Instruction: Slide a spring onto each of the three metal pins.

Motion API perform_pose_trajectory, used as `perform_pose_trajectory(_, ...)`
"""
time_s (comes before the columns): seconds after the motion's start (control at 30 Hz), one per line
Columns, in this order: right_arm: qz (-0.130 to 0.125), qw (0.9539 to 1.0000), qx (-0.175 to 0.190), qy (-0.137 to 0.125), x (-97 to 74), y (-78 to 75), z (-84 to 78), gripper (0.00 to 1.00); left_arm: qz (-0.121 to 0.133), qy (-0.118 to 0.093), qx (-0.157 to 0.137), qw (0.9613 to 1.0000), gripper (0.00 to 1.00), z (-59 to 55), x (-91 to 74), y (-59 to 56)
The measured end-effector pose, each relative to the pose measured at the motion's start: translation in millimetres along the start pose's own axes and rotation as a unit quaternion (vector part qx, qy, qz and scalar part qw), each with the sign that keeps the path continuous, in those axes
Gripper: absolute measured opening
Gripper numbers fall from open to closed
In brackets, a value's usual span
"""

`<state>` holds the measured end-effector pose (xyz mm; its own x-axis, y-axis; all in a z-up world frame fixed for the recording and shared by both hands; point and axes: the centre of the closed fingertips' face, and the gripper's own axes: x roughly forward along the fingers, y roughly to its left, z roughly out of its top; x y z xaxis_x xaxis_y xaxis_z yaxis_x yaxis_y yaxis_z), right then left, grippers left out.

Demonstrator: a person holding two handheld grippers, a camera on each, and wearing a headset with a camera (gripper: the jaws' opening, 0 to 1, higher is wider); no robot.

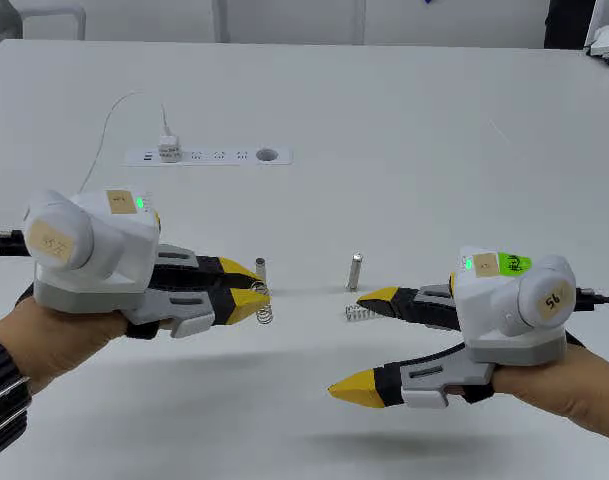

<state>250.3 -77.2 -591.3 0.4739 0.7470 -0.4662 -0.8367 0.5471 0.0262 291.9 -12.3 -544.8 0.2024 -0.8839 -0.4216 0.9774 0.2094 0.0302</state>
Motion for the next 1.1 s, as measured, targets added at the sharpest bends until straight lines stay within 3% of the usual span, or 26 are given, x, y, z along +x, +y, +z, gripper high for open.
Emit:
perform_pose_trajectory(0.77,-0.043,0.9988,0.021,0.000,-33.2,-23.3,-17.8,0.69,0.023,0.002,-0.006,0.9997,0.10,0.5,-4.8,17.9)
perform_pose_trajectory(1.1,-0.062,0.9976,0.031,-0.005,-44.0,-31.1,-23.1,0.69,0.039,0.000,-0.006,0.9992,0.10,7.2,-3.5,34.0)
